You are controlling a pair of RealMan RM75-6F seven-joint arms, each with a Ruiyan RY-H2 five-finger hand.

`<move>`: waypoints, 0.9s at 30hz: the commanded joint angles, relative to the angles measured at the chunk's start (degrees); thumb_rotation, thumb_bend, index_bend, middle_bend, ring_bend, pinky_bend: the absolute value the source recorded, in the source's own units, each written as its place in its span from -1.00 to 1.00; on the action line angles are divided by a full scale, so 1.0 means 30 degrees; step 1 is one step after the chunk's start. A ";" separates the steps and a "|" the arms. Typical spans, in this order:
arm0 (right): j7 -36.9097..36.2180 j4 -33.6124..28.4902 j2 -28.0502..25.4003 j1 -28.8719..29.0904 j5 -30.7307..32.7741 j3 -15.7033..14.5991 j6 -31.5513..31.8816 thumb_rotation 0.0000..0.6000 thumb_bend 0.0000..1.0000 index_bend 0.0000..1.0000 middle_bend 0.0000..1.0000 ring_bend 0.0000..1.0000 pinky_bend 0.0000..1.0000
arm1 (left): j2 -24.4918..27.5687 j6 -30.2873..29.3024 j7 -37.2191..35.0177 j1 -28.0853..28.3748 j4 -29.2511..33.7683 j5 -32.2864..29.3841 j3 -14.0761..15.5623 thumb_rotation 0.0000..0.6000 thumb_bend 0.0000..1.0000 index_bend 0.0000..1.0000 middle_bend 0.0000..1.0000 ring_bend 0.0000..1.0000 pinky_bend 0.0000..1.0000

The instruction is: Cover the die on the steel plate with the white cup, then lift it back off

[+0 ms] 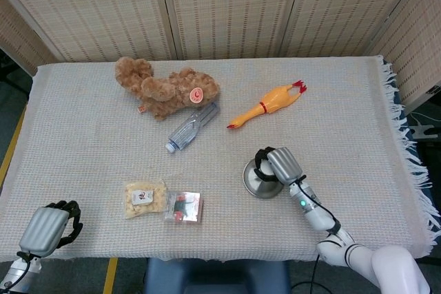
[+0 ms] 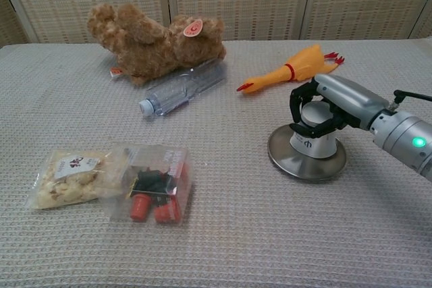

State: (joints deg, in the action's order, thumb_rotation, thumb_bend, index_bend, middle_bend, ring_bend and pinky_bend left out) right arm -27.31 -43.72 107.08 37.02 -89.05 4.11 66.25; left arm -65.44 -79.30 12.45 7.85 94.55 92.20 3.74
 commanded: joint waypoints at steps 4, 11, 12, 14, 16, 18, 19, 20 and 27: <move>-0.2473 -0.2110 -0.0769 -0.0019 -0.0095 -0.0552 -0.0964 1.00 -0.44 0.26 0.11 0.08 0.54 | 0.0012 -0.0016 0.0006 -0.0005 0.0027 0.0021 0.0011 1.00 -0.27 -0.44 -0.10 -0.13 0.15; -0.2976 -0.3396 -0.1776 0.0069 -0.0518 -0.0864 -0.0978 1.00 -0.44 0.26 0.11 0.08 0.54 | 0.0028 -0.0046 -0.0003 -0.0018 0.0048 0.0028 0.0014 1.00 -0.27 -0.44 -0.10 -0.13 0.15; -0.2994 -0.3362 -0.1736 0.0055 -0.0510 -0.0841 -0.0921 1.00 -0.44 0.26 0.11 0.08 0.54 | 0.0024 -0.0042 0.0007 -0.0014 0.0044 0.0029 0.0013 1.00 -0.27 -0.44 -0.10 -0.13 0.15; -0.3439 -0.3498 -0.1791 0.0059 -0.0450 -0.0835 -0.1011 1.00 -0.44 0.26 0.11 0.08 0.54 | 0.0018 -0.0021 0.0015 -0.0008 0.0045 0.0036 0.0024 1.00 -0.27 -0.44 -0.10 -0.13 0.15; -0.3953 -0.3736 -0.1949 0.0077 -0.0424 -0.0873 -0.1153 1.00 -0.44 0.26 0.11 0.08 0.54 | 0.0011 -0.0007 0.0032 0.0000 0.0040 0.0033 0.0023 1.00 -0.27 -0.44 -0.10 -0.13 0.15; -0.3769 -0.3601 -0.1953 0.0078 -0.0531 -0.0912 -0.1032 1.00 -0.44 0.26 0.11 0.08 0.54 | 0.0014 -0.0003 0.0031 0.0001 0.0044 0.0024 0.0020 1.00 -0.27 -0.44 -0.10 -0.13 0.15; -0.3353 -0.3289 -0.1830 0.0048 -0.0614 -0.0909 -0.0824 1.00 -0.44 0.26 0.11 0.08 0.54 | 0.0016 -0.0011 0.0023 -0.0003 0.0050 0.0017 0.0017 1.00 -0.27 -0.44 -0.10 -0.13 0.15; -0.2965 -0.2982 -0.1686 0.0009 -0.0670 -0.0885 -0.0606 1.00 -0.44 0.26 0.11 0.08 0.54 | 0.0021 -0.0019 0.0019 -0.0008 0.0054 0.0017 0.0018 1.00 -0.27 -0.44 -0.10 -0.13 0.15; -0.0966 0.0030 -0.0287 -0.0200 -0.1022 -0.0631 0.1087 1.00 -0.44 0.26 0.11 0.08 0.54 | 0.0035 -0.0044 0.0011 -0.0013 0.0059 0.0067 0.0036 1.00 -0.27 -0.44 -0.10 -0.13 0.15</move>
State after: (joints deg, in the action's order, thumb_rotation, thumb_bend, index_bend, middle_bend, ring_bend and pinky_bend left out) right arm -32.59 -47.28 104.28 36.77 -91.42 1.93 67.12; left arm -65.34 -79.41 12.49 7.82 94.72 92.39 3.84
